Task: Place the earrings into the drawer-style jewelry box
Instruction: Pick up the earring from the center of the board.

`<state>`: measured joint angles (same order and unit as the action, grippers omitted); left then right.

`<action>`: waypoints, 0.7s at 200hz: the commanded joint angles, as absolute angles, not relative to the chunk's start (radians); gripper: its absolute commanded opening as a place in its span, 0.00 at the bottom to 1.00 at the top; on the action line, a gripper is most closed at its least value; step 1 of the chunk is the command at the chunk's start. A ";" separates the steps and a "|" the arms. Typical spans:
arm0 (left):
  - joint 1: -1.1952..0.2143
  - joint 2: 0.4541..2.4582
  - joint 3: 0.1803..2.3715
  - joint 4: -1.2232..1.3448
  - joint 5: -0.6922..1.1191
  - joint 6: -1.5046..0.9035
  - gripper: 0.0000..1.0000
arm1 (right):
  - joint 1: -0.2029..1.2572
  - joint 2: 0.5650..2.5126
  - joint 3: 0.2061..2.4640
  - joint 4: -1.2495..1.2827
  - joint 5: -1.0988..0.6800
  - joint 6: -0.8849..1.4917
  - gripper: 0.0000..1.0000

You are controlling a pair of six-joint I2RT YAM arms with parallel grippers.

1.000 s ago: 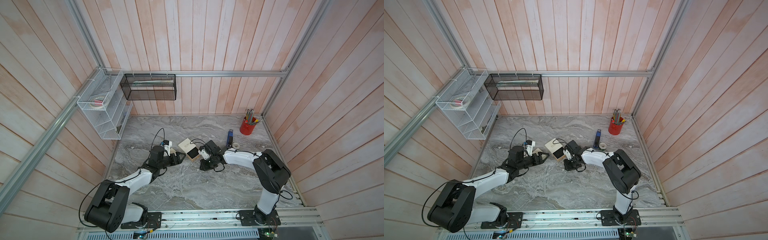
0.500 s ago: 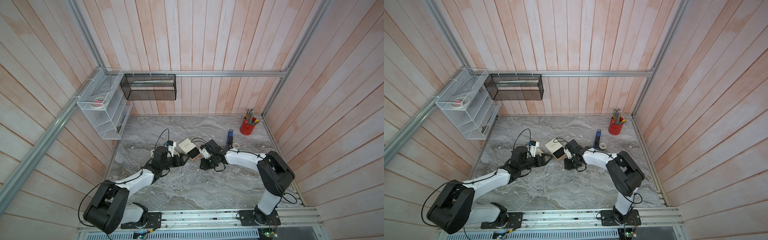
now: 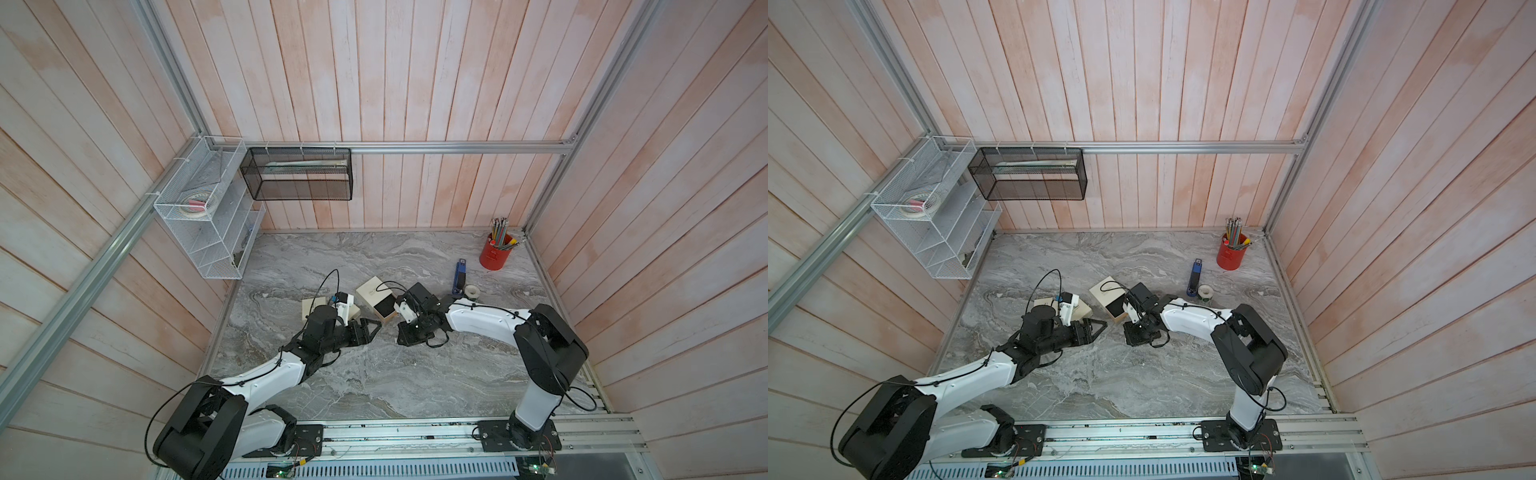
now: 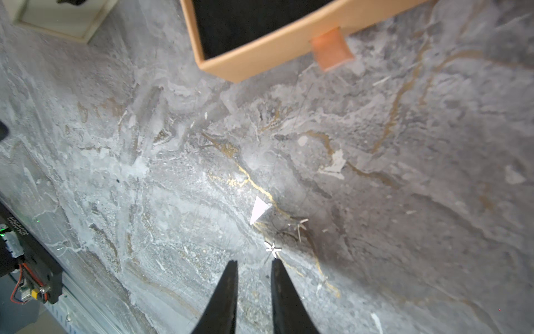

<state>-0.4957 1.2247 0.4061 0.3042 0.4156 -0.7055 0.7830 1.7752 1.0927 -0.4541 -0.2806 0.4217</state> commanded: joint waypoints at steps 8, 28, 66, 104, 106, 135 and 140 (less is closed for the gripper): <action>-0.486 1.231 0.396 0.362 0.437 -0.723 0.84 | 0.788 1.806 1.134 -0.497 -0.264 0.415 0.23; -0.485 1.236 0.397 0.364 0.441 -0.720 0.84 | 0.789 1.818 1.140 -0.497 -0.262 0.416 0.23; -0.484 1.239 0.397 0.364 0.446 -0.716 0.84 | 0.790 1.838 1.147 -0.502 -0.268 0.416 0.22; -0.482 1.240 0.399 0.362 0.446 -0.713 0.84 | 0.790 1.844 1.147 -0.503 -0.265 0.416 0.18; -0.484 1.240 0.399 0.363 0.446 -0.713 0.84 | 0.790 1.845 1.147 -0.504 -0.266 0.416 0.18; -0.482 1.241 0.402 0.362 0.446 -0.710 0.84 | 0.790 1.841 1.146 -0.503 -0.261 0.420 0.11; -0.481 1.241 0.402 0.362 0.448 -0.709 0.84 | 0.790 1.841 1.146 -0.503 -0.262 0.421 0.11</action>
<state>-0.4862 1.2316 0.4046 0.3378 0.4377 -0.7158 0.7834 1.8309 1.1221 -0.4759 -0.2768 0.4179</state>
